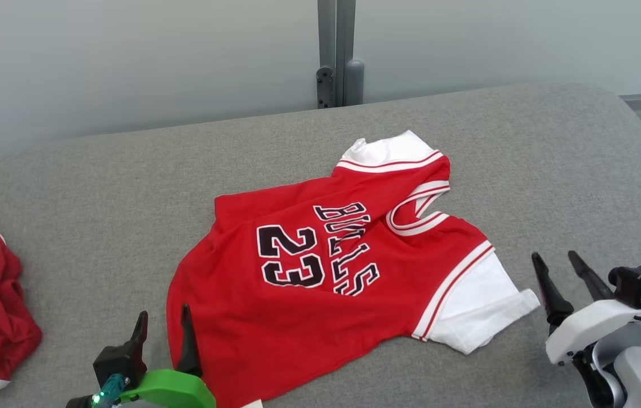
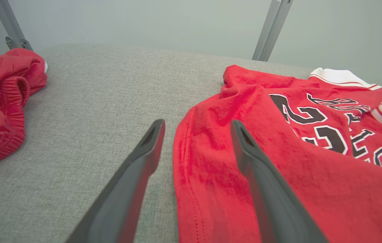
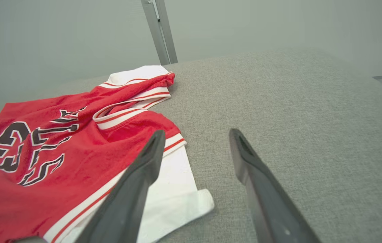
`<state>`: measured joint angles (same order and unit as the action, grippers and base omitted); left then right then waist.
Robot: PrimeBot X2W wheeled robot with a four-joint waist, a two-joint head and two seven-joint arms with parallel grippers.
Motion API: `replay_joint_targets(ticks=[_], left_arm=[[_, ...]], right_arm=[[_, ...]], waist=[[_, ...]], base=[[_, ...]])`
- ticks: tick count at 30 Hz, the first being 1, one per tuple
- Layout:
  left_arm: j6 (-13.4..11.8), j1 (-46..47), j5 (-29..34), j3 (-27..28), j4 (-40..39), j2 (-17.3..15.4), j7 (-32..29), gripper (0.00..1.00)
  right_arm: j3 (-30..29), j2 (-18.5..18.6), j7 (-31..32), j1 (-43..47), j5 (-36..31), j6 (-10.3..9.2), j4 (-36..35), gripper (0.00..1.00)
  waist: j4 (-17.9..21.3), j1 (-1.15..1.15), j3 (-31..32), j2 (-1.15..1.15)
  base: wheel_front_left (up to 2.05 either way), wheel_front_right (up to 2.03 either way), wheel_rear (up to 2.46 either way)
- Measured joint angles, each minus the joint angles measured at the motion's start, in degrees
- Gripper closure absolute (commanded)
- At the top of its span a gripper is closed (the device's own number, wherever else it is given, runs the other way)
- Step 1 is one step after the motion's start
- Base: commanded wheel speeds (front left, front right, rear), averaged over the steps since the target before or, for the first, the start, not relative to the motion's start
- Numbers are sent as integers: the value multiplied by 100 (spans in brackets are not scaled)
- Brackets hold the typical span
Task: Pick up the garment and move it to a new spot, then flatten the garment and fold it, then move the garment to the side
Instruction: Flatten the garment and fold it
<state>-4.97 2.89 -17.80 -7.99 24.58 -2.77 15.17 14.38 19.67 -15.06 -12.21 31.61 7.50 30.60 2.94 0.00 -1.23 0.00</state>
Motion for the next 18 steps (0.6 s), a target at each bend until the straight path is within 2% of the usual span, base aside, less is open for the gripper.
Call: replay_joint_targets(ticks=[9,16,18], left_arm=[[47,104,-36,-99,188,-1,0,0],[224,678,-187,-357,798,1,0,0],[245,867,-245,-452,1209,0,0,0]], right_arm=[[-213,-241,1,-493,-406,0,-155,0],[-146,-468,1,-826,-591,0,-137,0],[-126,-495,1,-896,-619,0,-137,0]], waist=[[-178,0,-159,0],[-284,0,-449,0],[-297,0,-554,0]], base=[[0,0,0],[0,0,0],[0,0,0]])
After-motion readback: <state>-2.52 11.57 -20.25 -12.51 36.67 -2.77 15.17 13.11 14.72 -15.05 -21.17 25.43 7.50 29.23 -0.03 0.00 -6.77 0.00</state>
